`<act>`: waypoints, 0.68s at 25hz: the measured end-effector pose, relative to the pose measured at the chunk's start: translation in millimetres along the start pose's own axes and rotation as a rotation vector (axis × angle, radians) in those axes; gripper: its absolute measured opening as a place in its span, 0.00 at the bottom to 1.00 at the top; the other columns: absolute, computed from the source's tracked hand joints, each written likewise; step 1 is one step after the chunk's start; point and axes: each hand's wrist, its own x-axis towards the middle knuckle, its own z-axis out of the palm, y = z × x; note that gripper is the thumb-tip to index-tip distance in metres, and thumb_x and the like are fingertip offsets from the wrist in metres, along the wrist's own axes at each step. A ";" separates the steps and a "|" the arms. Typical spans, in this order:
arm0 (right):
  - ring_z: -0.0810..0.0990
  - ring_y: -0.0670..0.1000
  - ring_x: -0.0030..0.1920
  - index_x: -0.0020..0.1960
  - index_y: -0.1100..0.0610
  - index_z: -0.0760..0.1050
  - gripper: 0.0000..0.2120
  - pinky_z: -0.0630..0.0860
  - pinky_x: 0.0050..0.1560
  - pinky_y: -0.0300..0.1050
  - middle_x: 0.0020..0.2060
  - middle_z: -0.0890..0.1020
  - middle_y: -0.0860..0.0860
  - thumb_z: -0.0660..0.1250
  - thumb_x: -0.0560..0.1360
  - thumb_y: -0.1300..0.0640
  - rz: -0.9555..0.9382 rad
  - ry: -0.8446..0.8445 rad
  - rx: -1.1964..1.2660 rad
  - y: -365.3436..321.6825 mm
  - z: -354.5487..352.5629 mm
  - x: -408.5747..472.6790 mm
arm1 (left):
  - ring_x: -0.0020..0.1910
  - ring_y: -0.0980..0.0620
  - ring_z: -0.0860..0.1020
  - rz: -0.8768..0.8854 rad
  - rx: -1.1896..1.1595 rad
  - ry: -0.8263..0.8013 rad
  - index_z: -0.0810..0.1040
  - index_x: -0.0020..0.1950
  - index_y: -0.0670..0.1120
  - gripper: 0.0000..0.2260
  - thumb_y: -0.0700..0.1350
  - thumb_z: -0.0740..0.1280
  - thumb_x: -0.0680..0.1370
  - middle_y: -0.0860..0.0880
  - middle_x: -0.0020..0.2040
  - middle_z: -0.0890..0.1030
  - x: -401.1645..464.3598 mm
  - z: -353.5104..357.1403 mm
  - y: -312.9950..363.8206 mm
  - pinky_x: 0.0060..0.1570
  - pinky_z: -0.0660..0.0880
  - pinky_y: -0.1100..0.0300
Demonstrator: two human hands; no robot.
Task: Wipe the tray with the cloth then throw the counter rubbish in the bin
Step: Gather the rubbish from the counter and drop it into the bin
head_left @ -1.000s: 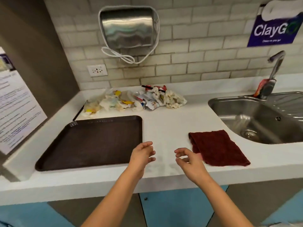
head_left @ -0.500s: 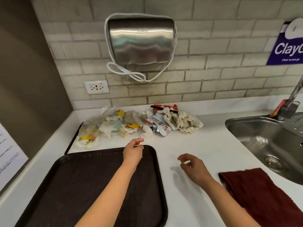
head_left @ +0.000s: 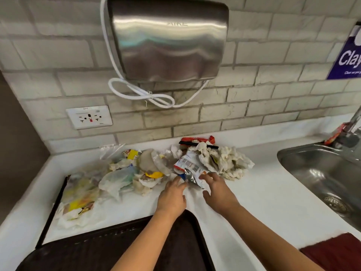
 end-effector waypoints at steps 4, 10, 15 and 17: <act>0.59 0.58 0.71 0.75 0.42 0.49 0.34 0.72 0.60 0.50 0.75 0.53 0.51 0.62 0.75 0.54 0.026 -0.081 -0.180 -12.5 17.5 40.4 | 0.70 0.51 0.63 -0.004 0.000 -0.010 0.63 0.72 0.55 0.23 0.42 0.60 0.78 0.52 0.72 0.64 17.0 11.1 -19.8 0.66 0.66 0.59; 0.58 0.61 0.70 0.75 0.46 0.51 0.28 0.69 0.65 0.53 0.75 0.55 0.51 0.58 0.78 0.58 0.224 -0.071 -0.054 -13.5 34.5 70.3 | 0.57 0.49 0.73 -0.052 -0.024 -0.025 0.72 0.59 0.47 0.11 0.37 0.59 0.78 0.47 0.59 0.73 30.5 13.6 -31.6 0.53 0.71 0.59; 0.65 0.58 0.69 0.74 0.51 0.59 0.27 0.67 0.66 0.48 0.72 0.65 0.53 0.56 0.76 0.64 0.269 0.040 0.102 -14.9 29.6 66.9 | 0.51 0.49 0.75 -0.140 -0.348 0.062 0.74 0.58 0.46 0.12 0.37 0.59 0.77 0.46 0.56 0.77 28.3 6.4 -40.5 0.51 0.71 0.60; 0.71 0.57 0.66 0.72 0.54 0.62 0.25 0.69 0.63 0.45 0.67 0.71 0.53 0.59 0.76 0.64 0.230 0.116 0.182 -15.7 21.1 55.3 | 0.53 0.49 0.77 -0.173 -0.523 0.138 0.76 0.61 0.46 0.14 0.36 0.61 0.77 0.47 0.56 0.78 20.9 1.4 -39.4 0.51 0.71 0.63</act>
